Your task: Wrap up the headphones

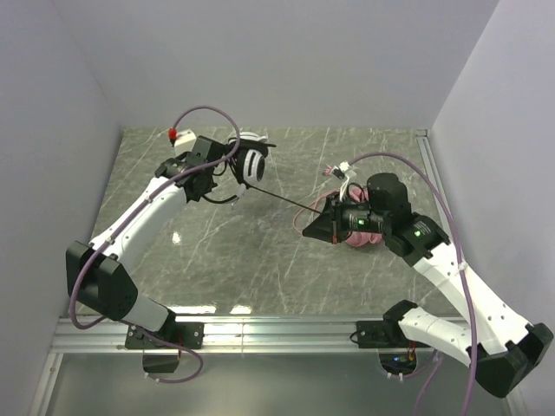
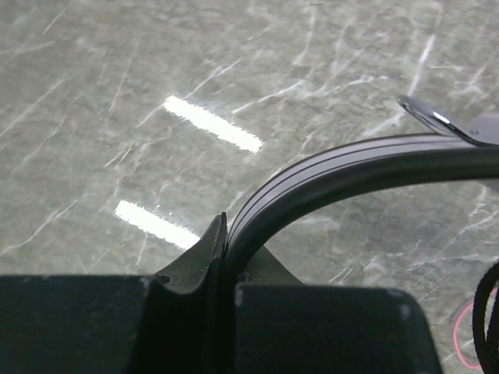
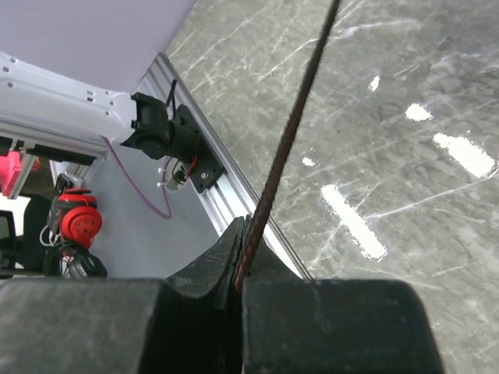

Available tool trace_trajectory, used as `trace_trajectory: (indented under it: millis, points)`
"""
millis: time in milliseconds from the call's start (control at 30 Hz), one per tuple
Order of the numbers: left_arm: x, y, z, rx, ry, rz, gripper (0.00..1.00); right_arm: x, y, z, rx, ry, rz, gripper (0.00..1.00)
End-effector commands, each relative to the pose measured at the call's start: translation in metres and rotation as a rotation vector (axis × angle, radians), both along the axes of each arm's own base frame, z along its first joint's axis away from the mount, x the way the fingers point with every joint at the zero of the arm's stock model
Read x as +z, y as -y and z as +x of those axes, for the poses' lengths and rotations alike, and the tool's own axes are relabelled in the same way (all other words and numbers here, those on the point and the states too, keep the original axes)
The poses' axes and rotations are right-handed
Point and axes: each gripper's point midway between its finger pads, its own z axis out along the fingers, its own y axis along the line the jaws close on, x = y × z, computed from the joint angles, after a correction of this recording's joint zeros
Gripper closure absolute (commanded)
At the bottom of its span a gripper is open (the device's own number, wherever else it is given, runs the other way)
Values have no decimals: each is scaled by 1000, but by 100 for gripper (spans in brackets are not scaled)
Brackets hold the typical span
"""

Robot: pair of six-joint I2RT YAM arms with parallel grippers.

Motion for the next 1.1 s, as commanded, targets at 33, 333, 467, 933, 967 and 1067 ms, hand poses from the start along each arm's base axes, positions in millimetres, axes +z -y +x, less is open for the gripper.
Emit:
trace_trajectory:
  millis: [33,333,467,933,967,1067]
  points:
    - [21,-85,6,343,73,128,99,40,2,-32,81,112,134,100]
    - [21,-113,9,394,84,68,100,8,1,-50,113,50,108,100]
    - [19,-110,13,359,82,68,99,9,6,-59,114,54,101,100]
    - [18,-64,20,185,92,125,100,95,8,-62,116,148,144,100]
    - [20,-60,19,168,100,134,100,98,5,-61,123,150,144,100]
    - [26,-48,15,145,125,175,100,107,-7,-54,141,148,142,100]
